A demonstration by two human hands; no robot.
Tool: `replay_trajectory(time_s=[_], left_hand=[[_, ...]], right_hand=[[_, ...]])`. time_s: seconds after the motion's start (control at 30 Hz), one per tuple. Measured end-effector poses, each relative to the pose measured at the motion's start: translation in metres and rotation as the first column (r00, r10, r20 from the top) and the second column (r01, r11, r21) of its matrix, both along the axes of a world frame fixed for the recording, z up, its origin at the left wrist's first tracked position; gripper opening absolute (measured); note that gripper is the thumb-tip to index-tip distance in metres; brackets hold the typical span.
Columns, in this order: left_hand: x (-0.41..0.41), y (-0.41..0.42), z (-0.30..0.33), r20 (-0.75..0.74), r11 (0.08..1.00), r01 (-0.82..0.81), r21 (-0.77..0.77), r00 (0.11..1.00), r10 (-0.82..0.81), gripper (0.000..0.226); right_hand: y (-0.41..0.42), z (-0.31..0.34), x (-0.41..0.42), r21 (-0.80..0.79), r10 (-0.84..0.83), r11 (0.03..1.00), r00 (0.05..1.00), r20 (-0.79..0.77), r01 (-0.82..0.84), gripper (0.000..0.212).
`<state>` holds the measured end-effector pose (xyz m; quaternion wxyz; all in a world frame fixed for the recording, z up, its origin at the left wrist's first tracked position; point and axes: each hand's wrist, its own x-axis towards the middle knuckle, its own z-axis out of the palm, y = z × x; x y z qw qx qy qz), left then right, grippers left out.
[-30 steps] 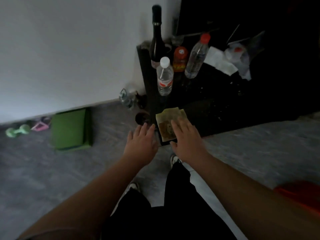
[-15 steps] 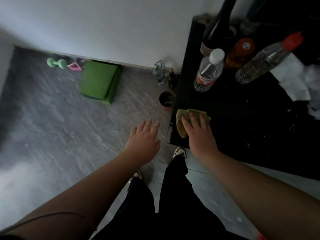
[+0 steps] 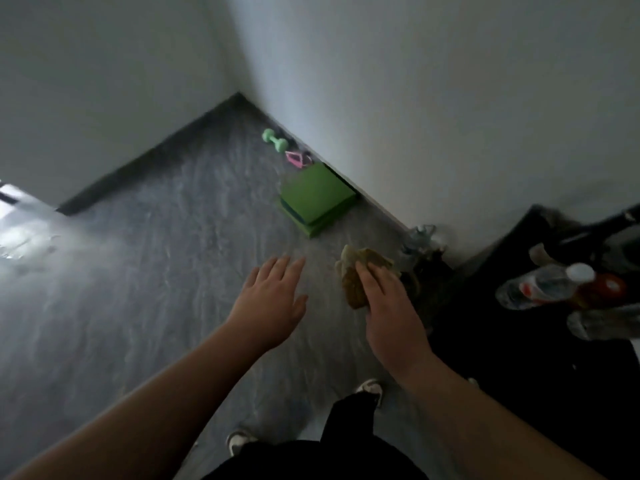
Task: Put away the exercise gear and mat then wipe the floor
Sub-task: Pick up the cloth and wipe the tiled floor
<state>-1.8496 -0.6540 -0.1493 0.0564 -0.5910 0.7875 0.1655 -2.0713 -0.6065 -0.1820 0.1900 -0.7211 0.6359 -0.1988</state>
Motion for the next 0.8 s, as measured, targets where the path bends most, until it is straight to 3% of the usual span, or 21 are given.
replay_trajectory(time_s=[0.27, 0.4, 0.63, 0.8], left_hand=[[0.265, 0.080, 0.070, -0.056, 0.907, -0.401, -0.129, 0.916, 0.397, 0.068], [0.385, 0.138, 0.097, -0.084, 0.811, -0.560, -0.168, 0.828, 0.554, 0.068], [0.525, 0.210, 0.112, -0.149, 0.621, -0.759, -0.195, 0.649, 0.746, 0.069], [0.594, 0.215, 0.100, -0.176, 0.518, -0.837, -0.175, 0.544, 0.820, 0.069]], right_hand=[[-0.028, 0.066, 0.247, -0.048, 0.391, 0.918, 0.920, -0.038, -0.393, 0.065], [-0.014, 0.100, 0.386, -0.054, 0.508, 0.861, 0.860, 0.041, -0.506, 0.068], [0.008, 0.131, 0.559, -0.058, 0.706, 0.708, 0.703, 0.086, -0.704, 0.056], [-0.015, 0.134, 0.648, -0.053, 0.753, 0.639, 0.609, 0.249, -0.768, 0.037]])
